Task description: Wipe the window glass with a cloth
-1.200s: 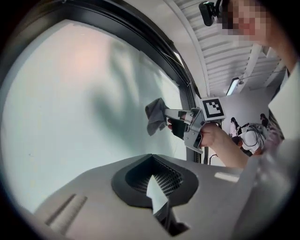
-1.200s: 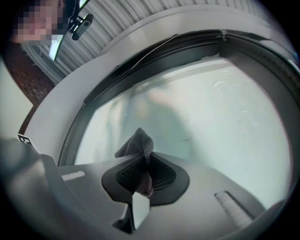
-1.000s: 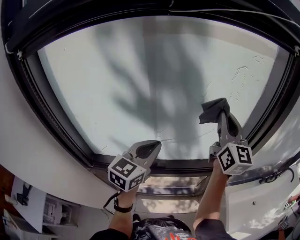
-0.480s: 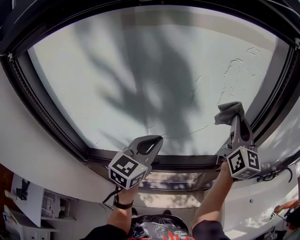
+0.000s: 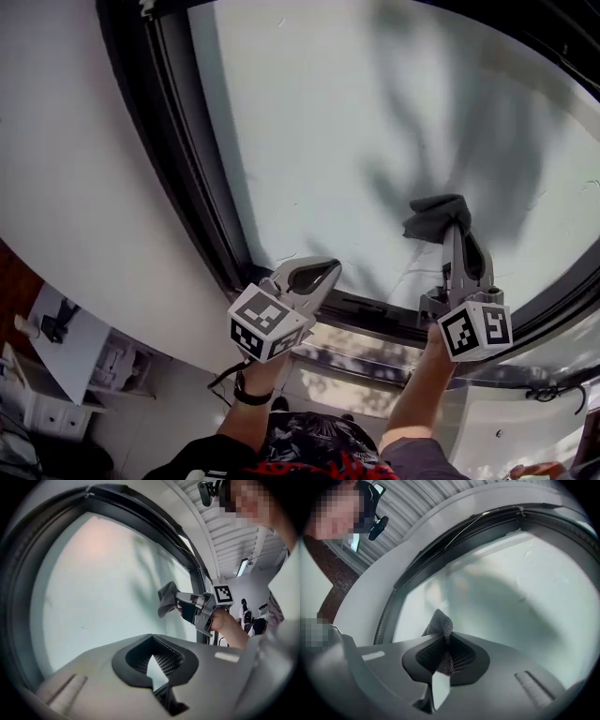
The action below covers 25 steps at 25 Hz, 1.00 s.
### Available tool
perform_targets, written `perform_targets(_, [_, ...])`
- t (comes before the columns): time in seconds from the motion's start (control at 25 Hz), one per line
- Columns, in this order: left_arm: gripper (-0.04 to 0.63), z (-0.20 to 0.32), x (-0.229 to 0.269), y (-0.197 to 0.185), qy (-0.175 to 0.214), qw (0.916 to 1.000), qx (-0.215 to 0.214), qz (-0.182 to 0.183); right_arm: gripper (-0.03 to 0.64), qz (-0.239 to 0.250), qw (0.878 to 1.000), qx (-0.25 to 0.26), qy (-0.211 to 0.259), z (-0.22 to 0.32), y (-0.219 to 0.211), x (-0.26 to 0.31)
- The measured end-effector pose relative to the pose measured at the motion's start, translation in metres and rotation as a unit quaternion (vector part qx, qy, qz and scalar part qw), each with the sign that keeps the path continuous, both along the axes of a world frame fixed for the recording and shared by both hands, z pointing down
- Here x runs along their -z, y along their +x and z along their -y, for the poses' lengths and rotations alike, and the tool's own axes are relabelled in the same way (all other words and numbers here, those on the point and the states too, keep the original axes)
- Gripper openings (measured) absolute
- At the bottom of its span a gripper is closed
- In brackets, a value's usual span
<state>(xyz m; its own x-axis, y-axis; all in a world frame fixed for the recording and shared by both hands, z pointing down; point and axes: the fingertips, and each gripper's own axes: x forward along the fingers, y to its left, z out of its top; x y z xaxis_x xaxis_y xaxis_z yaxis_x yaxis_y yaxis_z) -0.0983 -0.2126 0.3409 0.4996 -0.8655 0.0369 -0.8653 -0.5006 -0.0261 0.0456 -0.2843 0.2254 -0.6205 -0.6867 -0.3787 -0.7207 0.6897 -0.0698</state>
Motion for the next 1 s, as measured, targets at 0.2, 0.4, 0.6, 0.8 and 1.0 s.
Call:
perform_targets(0.2, [-0.012, -0.041, -0.01, -0.121, -0.018, 0.9971, 0.068, -0.029, 0.018, -0.016, 0.997, 0.079, -0.021, -0.033, -0.144, -0.021])
perform_targets(0.4, [-0.012, -0.066, -0.011, -0.188, -0.017, 0.9942, 0.099, -0.039, 0.018, -0.038, 0.994, 0.102, -0.021, -0.05, -0.236, -0.038])
perform_targets(0.6, [-0.012, -0.082, -0.011, -0.213, -0.018, 0.993, 0.109, -0.041, 0.018, -0.051, 0.993, 0.095, -0.038, -0.047, -0.295, -0.06])
perform_targets(0.8, [-0.012, -0.084, -0.014, -0.204, -0.025, 0.9949, 0.088, -0.043, 0.018, -0.065, 0.993, 0.093, -0.035, -0.045, -0.321, -0.063])
perform_targets(1.0, [-0.012, -0.076, -0.013, -0.189, -0.022, 0.9953, 0.085, -0.04, 0.017, -0.067, 0.993, 0.087, -0.041, -0.038, -0.301, -0.068])
